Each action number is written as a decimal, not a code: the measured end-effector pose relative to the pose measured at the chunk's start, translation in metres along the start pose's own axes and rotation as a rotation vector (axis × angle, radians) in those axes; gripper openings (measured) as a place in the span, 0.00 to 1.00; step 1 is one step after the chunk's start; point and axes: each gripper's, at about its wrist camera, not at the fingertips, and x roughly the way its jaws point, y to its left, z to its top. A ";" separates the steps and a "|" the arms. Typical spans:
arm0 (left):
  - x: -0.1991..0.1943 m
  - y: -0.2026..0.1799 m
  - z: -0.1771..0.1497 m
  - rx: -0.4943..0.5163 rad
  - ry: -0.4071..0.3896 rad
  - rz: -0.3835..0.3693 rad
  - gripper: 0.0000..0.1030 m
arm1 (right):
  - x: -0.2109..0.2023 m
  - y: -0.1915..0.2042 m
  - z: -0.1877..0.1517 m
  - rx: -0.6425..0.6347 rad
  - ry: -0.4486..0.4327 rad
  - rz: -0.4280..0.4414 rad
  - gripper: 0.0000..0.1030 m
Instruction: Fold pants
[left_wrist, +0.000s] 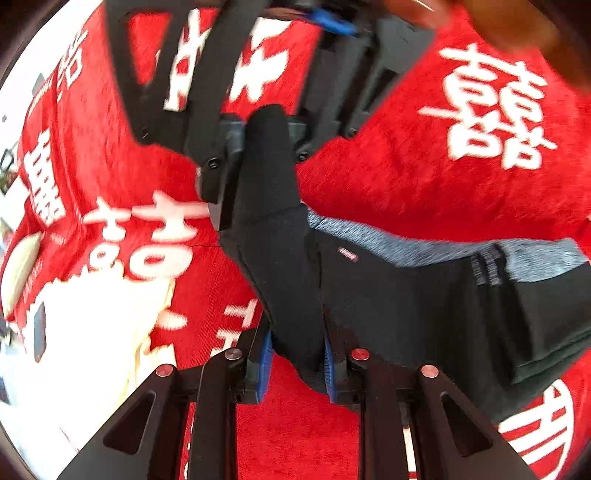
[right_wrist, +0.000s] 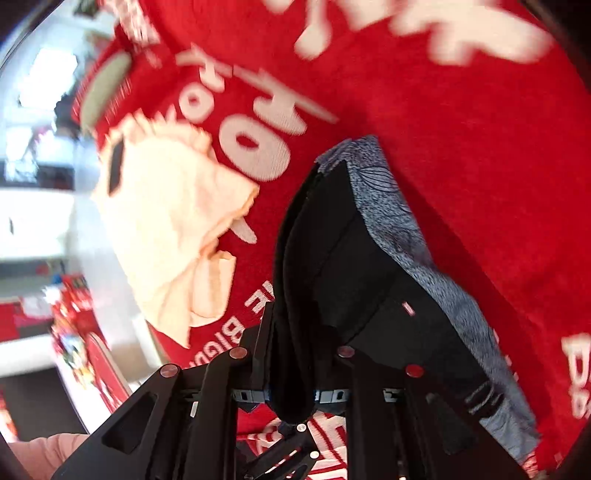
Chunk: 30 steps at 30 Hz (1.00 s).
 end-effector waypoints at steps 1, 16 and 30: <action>-0.005 -0.003 0.005 0.010 -0.009 -0.007 0.23 | -0.014 -0.008 -0.010 0.018 -0.042 0.030 0.16; -0.099 -0.156 0.039 0.340 -0.112 -0.175 0.23 | -0.162 -0.144 -0.212 0.287 -0.506 0.328 0.17; -0.064 -0.315 -0.020 0.721 0.022 -0.184 0.23 | -0.099 -0.317 -0.395 0.752 -0.701 0.505 0.17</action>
